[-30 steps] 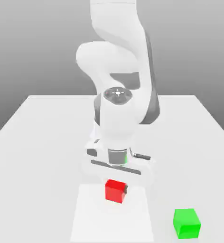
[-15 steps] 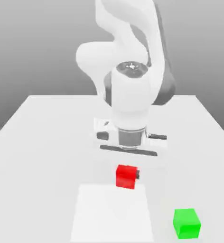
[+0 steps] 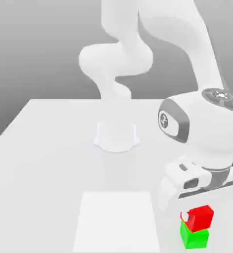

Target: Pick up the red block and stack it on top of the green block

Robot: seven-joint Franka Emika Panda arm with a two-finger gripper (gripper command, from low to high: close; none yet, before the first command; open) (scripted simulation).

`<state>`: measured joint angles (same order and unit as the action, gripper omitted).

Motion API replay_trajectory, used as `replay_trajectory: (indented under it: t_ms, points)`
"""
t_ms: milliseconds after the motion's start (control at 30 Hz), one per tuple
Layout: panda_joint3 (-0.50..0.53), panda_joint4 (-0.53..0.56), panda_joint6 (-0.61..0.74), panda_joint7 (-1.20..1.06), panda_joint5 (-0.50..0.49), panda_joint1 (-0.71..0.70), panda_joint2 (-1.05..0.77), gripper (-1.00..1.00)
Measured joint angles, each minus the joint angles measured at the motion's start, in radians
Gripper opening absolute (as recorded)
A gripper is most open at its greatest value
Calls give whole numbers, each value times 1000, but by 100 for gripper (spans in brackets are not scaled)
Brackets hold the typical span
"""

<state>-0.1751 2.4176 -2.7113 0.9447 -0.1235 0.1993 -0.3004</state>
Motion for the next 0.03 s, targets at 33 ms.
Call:
replay_trajectory:
  t_ms: [33]
  points:
    - [0, 0, 0, 0, 0, 0, 0, 100]
